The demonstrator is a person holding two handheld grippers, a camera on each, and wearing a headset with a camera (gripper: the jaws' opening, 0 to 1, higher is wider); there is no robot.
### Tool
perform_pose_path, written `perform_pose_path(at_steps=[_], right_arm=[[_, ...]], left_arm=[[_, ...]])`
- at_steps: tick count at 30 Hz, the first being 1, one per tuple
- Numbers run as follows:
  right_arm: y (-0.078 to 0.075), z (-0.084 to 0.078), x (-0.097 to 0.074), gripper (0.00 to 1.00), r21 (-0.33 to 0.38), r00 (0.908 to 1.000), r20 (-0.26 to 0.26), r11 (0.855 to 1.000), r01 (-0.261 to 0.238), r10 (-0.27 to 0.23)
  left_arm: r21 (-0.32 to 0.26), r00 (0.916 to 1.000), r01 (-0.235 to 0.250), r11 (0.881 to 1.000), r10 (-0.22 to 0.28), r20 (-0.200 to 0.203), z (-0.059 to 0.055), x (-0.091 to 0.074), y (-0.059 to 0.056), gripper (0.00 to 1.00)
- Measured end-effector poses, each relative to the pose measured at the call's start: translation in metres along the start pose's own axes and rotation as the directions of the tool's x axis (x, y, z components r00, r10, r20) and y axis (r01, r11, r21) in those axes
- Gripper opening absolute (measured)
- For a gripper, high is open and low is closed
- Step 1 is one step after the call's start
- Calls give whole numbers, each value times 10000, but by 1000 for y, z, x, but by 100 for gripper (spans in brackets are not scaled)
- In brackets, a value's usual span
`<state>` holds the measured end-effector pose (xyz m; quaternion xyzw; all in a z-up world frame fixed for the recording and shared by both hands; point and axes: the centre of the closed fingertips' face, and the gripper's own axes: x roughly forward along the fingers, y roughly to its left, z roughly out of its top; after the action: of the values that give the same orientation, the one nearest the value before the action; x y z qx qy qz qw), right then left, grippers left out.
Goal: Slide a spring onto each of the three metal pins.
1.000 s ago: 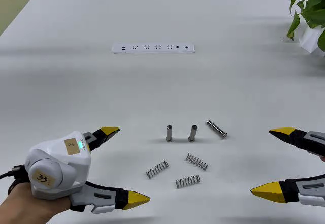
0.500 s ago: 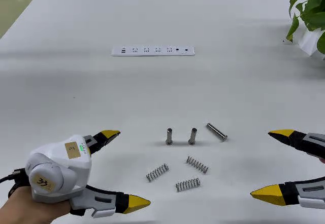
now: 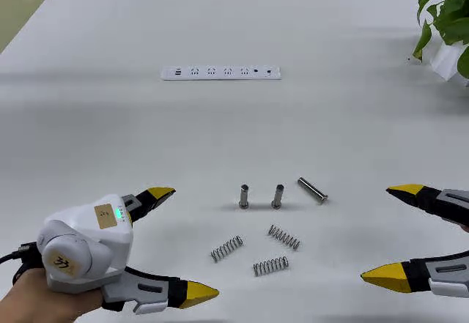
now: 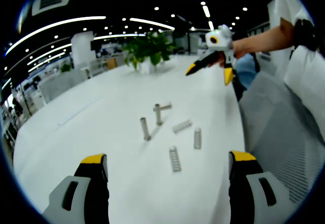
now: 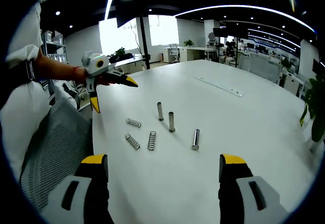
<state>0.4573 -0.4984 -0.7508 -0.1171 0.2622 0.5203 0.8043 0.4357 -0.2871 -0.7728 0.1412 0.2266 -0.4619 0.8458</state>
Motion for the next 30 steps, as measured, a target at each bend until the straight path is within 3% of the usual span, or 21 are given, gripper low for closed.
perform_pose_path(at_steps=[11,30], right_arm=[[-11,10,6,88,-25,9999,-142,10000,49,-49],[-42,40,37,73,-104,9992,-288,9996,257,-260]], left_arm=[[-104,9999,144,9998,-144,46,2,3,-1,100],[-131,9989,342,9993,-338,311,12,7,4,100]])
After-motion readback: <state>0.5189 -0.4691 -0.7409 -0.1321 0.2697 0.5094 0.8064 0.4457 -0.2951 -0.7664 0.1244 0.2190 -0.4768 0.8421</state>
